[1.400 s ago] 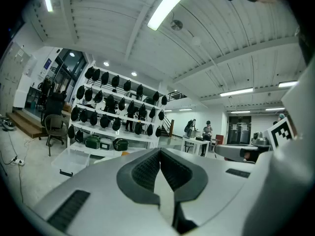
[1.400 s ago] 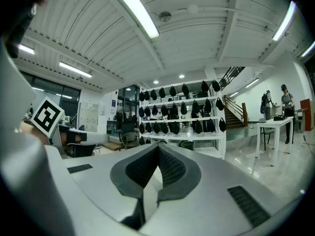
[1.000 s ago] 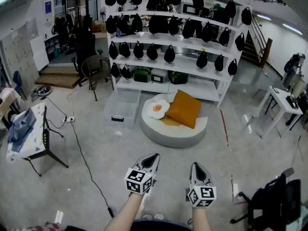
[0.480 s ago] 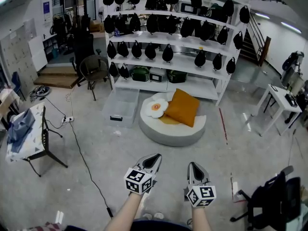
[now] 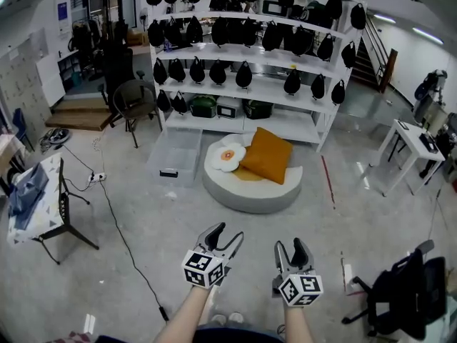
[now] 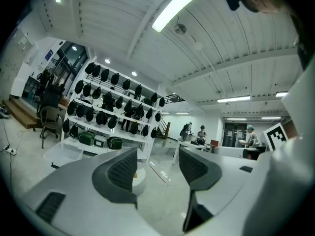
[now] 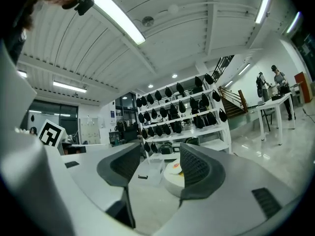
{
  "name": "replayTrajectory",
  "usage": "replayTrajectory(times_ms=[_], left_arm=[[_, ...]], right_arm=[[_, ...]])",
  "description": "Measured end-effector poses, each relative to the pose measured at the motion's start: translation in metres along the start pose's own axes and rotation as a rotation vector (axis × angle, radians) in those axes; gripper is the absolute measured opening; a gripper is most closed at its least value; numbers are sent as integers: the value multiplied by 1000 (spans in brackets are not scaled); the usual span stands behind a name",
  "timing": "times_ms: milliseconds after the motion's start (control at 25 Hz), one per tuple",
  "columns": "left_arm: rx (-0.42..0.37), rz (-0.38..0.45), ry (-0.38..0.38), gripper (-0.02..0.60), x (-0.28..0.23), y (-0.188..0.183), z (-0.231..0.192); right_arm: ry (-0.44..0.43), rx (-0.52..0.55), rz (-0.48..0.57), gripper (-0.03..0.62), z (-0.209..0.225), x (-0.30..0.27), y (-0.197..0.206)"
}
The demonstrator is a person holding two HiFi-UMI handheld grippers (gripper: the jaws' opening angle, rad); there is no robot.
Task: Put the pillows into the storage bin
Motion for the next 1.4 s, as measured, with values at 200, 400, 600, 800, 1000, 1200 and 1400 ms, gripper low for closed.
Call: replayTrajectory(times_ms=[200, 400, 600, 800, 1000, 1200, 1400], left_arm=[[9, 2, -2, 270, 3, -1, -3], [8, -3, 16, 270, 9, -2, -9], [-36, -7, 30, 270, 23, -6, -12], [-48, 12, 42, 270, 24, -12, -20], [-34, 17, 47, 270, 10, -12, -28], [-50, 38, 32, 270, -12, -20, -49], [-66, 58, -5, 270, -43, -27, -79]], right_arm=[[12, -16, -6, 247, -3, 0, 3], [27, -27, -2, 247, -10, -3, 5], [53, -29, 2, 247, -21, -1, 11], [73, -29, -3, 247, -23, -3, 16], [92, -24, 15, 247, -15, -15, 8], [61, 3, 30, 247, -9, -48, -1], [31, 21, 57, 246, 5, -93, -13]])
Point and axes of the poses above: the fingertips, and each gripper's own axes: x backward along the fingers, z to its right, y out of its underside, the point moved 10 cm from there along x, backward along the fingers, and after that the axes turned 4 degrees about y, right-handed, at the moved point
